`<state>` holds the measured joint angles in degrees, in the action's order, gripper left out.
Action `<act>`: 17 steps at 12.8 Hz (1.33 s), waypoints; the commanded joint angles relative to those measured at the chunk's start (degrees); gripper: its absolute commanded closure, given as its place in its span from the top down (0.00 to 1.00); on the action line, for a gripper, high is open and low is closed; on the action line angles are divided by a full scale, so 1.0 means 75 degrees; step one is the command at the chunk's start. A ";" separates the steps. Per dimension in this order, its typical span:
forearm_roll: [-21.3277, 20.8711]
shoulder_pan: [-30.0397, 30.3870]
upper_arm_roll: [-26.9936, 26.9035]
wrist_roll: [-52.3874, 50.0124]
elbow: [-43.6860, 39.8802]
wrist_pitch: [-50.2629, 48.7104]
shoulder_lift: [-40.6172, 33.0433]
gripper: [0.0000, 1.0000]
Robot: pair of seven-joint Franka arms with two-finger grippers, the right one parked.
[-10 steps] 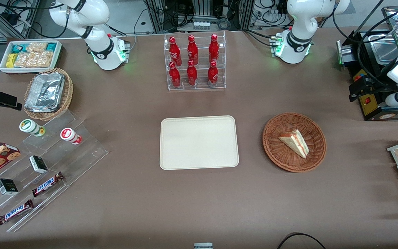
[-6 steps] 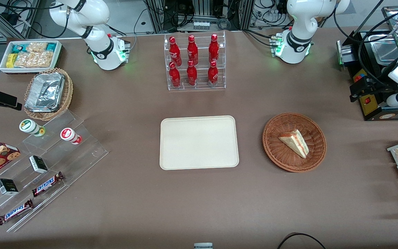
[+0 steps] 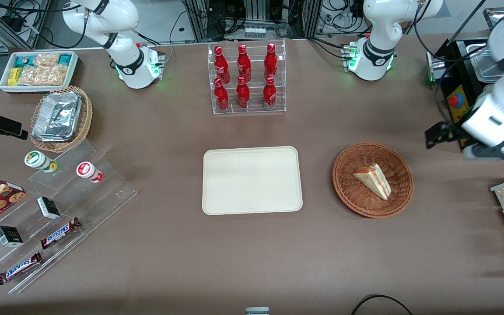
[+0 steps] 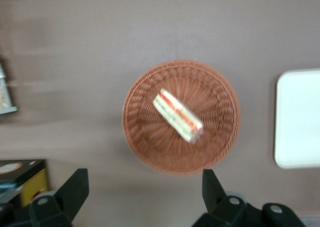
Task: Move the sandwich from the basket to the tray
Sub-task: 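Move the left gripper over the wrapped sandwich in the wicker basket, then lower the left gripper and close it on the sandwich's wrapped edge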
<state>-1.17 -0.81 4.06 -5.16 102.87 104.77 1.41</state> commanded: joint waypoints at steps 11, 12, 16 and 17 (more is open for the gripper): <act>-0.0031 -0.0290 0.0350 -0.5521 0.3276 0.3982 0.0198 1.00; -0.0031 -0.0290 0.0361 -0.5744 0.3323 0.4146 0.0292 1.00; -0.0031 -0.0302 0.0467 -0.6320 0.3628 0.5107 0.0830 1.00; -0.0031 -0.0302 0.0467 -0.6344 0.3663 0.5225 0.0901 1.00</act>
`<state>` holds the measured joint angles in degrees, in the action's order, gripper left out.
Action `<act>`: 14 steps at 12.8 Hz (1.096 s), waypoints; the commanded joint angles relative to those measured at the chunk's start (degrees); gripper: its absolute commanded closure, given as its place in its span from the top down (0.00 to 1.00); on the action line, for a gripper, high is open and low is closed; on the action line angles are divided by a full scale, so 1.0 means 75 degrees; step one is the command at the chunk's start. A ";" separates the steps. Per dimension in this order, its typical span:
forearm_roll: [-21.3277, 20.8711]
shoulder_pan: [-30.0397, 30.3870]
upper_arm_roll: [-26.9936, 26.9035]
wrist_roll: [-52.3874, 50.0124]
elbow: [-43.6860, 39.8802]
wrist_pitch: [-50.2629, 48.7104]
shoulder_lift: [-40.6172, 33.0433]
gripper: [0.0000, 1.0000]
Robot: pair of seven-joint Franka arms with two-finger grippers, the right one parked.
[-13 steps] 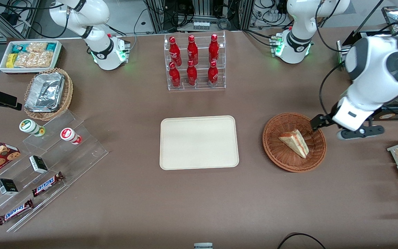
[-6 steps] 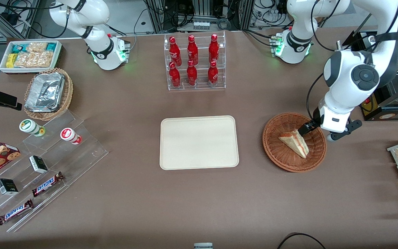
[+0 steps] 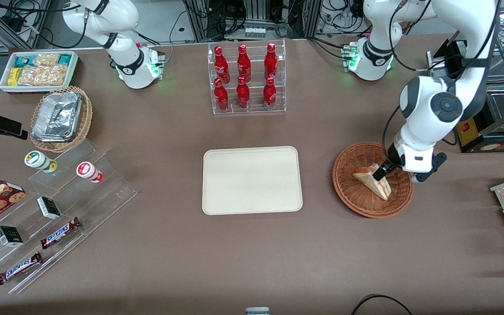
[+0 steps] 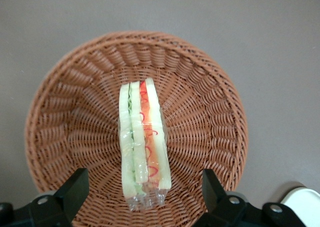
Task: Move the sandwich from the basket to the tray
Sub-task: 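Lower the left gripper and close it on the sandwich's wrapped edge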
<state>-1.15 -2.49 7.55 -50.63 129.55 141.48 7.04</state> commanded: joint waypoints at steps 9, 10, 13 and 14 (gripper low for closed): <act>-0.0105 -0.0300 0.0001 -0.0269 0.0269 0.0788 0.0819 1.00; -0.0105 -0.0300 0.0001 -0.0269 0.0258 0.0788 0.0889 0.99; -0.0105 -0.0289 -0.0022 -0.0269 0.0234 0.0788 0.0913 0.57; -0.0116 -0.0289 -0.0034 -0.0269 0.0234 0.0788 0.0960 0.45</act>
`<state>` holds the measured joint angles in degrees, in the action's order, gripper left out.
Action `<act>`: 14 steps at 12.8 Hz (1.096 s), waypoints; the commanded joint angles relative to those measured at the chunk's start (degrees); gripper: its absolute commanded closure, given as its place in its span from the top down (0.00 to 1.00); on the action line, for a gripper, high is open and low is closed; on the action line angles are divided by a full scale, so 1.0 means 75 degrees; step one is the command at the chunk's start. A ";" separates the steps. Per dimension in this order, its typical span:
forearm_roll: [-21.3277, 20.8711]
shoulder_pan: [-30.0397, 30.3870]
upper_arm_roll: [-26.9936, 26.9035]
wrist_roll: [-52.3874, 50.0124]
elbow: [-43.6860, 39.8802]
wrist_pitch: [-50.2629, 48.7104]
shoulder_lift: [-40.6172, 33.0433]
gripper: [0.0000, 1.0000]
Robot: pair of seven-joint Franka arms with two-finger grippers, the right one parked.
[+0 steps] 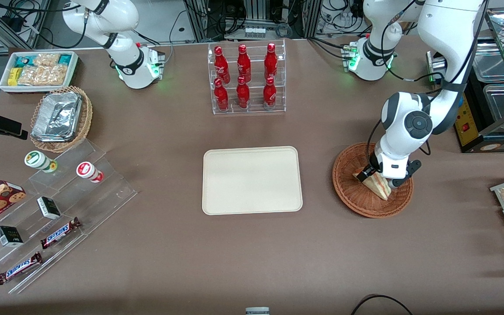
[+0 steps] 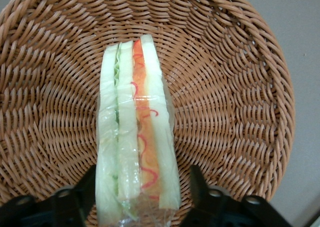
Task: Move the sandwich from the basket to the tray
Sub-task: 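Lift the sandwich and carry it with the left gripper to the tray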
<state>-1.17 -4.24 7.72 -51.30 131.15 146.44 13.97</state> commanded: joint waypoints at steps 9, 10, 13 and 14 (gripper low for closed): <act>-0.0207 -0.0312 0.0060 -0.0074 -0.1098 -0.2174 -0.0889 0.00; -0.0231 -0.0615 0.0084 -0.0143 -0.1753 -0.2959 -0.0843 0.00; -0.0219 -0.1635 0.0096 -0.0052 -0.3361 -0.4089 -0.0329 0.00; -0.0115 -0.1812 0.0108 -0.0027 -0.3736 -0.4196 -0.0107 0.00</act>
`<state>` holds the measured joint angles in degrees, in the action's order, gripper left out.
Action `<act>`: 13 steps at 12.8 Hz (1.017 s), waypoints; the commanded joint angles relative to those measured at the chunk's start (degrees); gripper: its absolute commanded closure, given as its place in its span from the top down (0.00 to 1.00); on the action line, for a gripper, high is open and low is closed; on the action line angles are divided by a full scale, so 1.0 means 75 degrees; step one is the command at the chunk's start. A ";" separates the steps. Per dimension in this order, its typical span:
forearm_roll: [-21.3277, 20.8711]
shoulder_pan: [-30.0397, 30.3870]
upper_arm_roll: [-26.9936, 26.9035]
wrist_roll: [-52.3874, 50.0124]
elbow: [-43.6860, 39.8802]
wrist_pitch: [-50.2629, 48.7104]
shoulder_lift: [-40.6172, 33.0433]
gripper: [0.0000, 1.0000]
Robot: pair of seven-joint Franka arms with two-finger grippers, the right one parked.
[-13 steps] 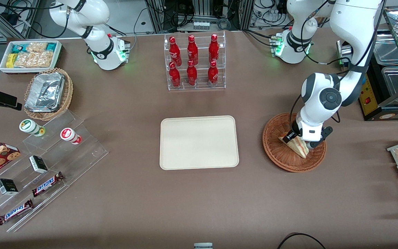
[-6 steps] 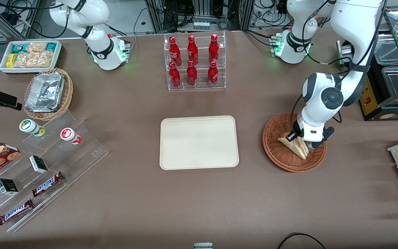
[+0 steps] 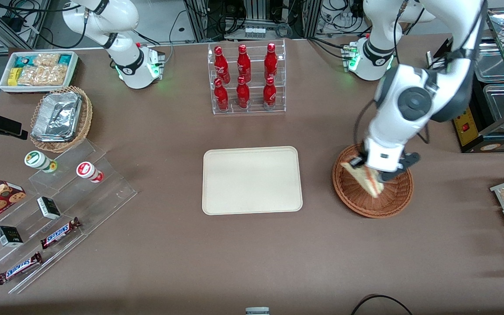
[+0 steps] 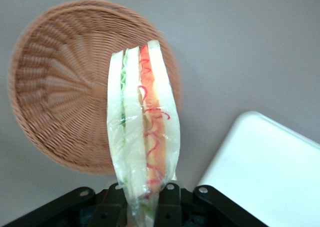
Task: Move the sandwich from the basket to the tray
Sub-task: 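Lift the sandwich and carry it with the left gripper to the tray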
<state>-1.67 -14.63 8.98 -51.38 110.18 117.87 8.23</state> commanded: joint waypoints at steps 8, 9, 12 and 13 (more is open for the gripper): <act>-0.0047 -0.2324 0.0373 0.0066 -0.2585 0.1725 0.3319 0.00; -0.0140 -0.2489 0.0373 0.0066 -0.2585 0.1907 0.3495 0.00; -0.0678 -0.2842 0.0361 0.0054 -0.2270 0.2329 0.3719 0.00; -0.0738 -0.2923 0.0350 0.0054 -0.2095 0.2574 0.3720 0.00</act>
<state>-5.45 -35.53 12.15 -51.17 93.09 134.70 36.37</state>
